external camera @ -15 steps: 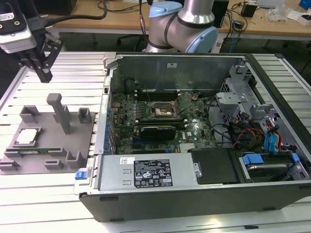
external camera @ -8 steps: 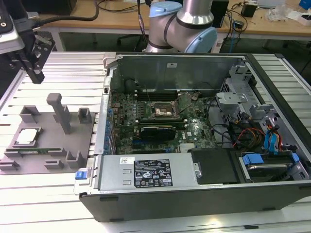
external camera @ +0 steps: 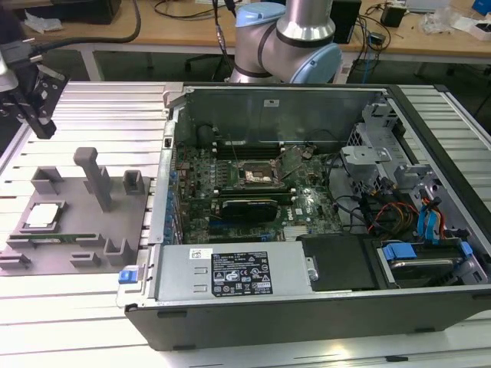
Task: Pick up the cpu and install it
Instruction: 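Reach for the cpu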
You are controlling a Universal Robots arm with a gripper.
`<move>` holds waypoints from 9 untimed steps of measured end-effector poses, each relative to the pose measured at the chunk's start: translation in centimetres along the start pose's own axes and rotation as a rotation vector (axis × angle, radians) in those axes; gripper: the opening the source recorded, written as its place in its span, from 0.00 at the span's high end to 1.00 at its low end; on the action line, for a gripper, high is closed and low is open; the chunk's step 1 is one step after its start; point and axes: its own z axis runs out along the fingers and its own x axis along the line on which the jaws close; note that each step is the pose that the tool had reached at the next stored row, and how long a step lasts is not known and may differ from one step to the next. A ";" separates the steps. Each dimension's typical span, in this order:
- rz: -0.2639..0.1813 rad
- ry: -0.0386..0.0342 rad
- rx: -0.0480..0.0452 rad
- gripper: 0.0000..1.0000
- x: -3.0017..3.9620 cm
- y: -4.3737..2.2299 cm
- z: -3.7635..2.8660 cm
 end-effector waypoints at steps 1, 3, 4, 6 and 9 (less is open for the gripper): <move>0.000 0.0000 0.0000 0.89 0.14 -0.02 0.09; 0.000 -0.0001 0.0000 0.89 0.39 -0.04 0.25; 0.000 0.0000 0.0000 0.89 0.53 -0.06 0.34; 0.000 0.0000 0.0000 0.89 0.87 -0.09 0.55; 0.000 0.0000 0.0000 0.89 1.51 -0.15 0.81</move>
